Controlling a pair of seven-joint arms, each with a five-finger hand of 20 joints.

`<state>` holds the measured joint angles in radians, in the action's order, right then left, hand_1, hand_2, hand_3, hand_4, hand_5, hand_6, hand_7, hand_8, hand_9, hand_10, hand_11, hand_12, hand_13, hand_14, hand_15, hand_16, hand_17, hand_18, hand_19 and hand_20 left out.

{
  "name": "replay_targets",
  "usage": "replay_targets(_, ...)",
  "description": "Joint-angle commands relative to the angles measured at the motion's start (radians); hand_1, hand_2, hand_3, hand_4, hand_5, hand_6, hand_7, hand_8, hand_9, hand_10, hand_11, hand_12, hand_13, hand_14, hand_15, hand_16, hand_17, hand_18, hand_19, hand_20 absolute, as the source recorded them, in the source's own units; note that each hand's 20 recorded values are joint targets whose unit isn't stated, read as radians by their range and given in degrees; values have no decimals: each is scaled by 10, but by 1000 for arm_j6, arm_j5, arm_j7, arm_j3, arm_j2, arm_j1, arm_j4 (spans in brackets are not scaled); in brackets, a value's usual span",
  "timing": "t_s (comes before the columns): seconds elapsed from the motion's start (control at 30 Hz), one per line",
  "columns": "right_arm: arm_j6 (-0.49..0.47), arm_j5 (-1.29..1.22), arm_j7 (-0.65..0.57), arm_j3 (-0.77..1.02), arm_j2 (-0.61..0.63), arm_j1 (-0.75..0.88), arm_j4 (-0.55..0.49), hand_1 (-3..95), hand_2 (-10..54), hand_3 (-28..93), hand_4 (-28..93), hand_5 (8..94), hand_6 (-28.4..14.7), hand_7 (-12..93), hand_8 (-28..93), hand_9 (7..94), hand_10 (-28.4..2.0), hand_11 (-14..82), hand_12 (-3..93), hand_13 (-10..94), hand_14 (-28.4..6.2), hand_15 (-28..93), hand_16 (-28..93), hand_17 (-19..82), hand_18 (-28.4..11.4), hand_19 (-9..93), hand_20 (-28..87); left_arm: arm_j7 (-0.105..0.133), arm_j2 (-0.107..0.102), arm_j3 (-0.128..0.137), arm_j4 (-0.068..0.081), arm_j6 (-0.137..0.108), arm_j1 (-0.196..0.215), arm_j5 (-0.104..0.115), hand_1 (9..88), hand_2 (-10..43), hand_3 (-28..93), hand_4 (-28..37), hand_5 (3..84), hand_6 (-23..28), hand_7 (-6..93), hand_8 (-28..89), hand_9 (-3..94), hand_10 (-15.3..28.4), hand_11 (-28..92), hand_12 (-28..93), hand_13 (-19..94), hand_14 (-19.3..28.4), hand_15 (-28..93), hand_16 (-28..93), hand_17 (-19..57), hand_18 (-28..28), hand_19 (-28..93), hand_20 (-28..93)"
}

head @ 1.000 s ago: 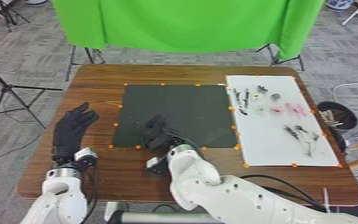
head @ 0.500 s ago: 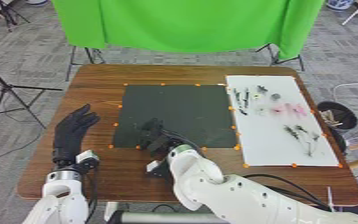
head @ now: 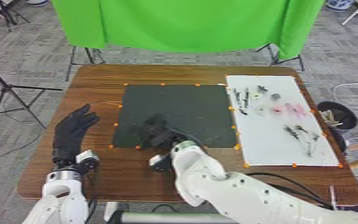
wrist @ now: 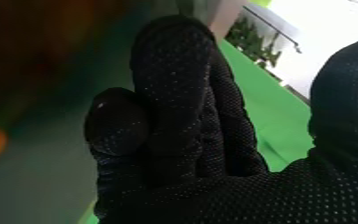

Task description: Arrange flowers

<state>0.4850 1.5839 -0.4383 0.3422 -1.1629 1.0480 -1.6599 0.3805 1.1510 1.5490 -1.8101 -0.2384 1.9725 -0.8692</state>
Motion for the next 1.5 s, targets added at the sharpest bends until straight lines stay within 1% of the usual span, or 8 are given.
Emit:
replay_targets(0.03, -19, 37, 16, 171, 203, 7, -171, 193, -29, 693, -52, 589, -23, 180, -72, 772, -165, 147, 150, 933, -64, 432, 272, 672, -111, 904, 243, -6, -3, 1, 11, -21, 50, 1, 180, -27, 748, -283, 534, -12, 183, -88, 518, 136, 208, 127, 435, 172, 247, 0, 116, 98, 30, 184)
replay_targets(0.13, -65, 85, -26, 322, 310, 98, -249, 216, -53, 687, -54, 578, -23, 176, -71, 755, -164, 144, 152, 923, -65, 431, 282, 662, -113, 907, 247, -3, -17, 34, -1, -32, 70, 6, 181, -28, 749, -283, 535, -12, 183, -88, 518, 136, 209, 128, 436, 172, 246, 0, 117, 98, 30, 184)
replay_targets(0.27, -159, 229, -107, 579, 441, 279, -319, 248, -93, 675, -59, 550, -29, 169, -65, 721, -165, 134, 157, 905, -65, 438, 293, 644, -115, 915, 261, 1, -15, 62, -16, -38, 96, 7, 183, -27, 749, -283, 535, -12, 183, -88, 518, 137, 209, 128, 437, 171, 247, 0, 123, 99, 34, 186)
replay_targets(0.43, -254, 375, -208, 916, 543, 567, -352, 247, -95, 634, -89, 529, -48, 148, -60, 671, -172, 121, 159, 875, -68, 452, 293, 627, -113, 918, 269, 5, -14, 75, -29, -36, 115, 8, 187, -24, 745, -283, 534, -9, 178, -87, 518, 138, 206, 128, 453, 171, 263, 3, 183, 122, 80, 277)
replay_targets(0.63, -428, 472, -284, 1180, 581, 809, -379, 247, -95, 621, -126, 529, -66, 121, -50, 649, -180, 112, 162, 869, -69, 462, 288, 620, -113, 921, 278, 2, -2, 77, -35, -39, 125, 8, 189, -24, 743, -283, 535, -9, 179, -86, 518, 138, 208, 130, 453, 173, 268, 2, 177, 121, 71, 279)
replay_targets(0.87, -469, 508, -309, 1251, 599, 919, -382, 315, -95, 645, -144, 552, -51, 143, -51, 695, -158, 157, 181, 873, -57, 501, 291, 623, -112, 932, 361, 6, 4, 58, -34, -38, 121, 0, 191, -25, 744, -283, 535, -9, 180, -87, 518, 137, 209, 128, 452, 174, 269, 0, 171, 119, 58, 269)
replay_targets(1.2, -454, 470, -321, 1266, 585, 977, -375, 334, -95, 654, -156, 601, -42, 167, -64, 764, -143, 199, 186, 893, -50, 509, 292, 639, -103, 932, 370, 2, 5, 51, -39, -36, 124, -4, 199, -27, 743, -283, 535, -9, 180, -87, 518, 138, 210, 128, 452, 174, 270, 0, 169, 118, 58, 267)
replay_targets(1.5, -443, 460, -328, 1232, 568, 981, -346, 344, -95, 657, -153, 656, -41, 167, -72, 837, -144, 210, 185, 915, -44, 499, 296, 657, -95, 932, 370, -4, 9, 46, -35, -33, 122, -6, 211, -28, 745, -283, 535, -8, 179, -87, 518, 138, 211, 128, 451, 174, 271, -1, 168, 116, 56, 265)
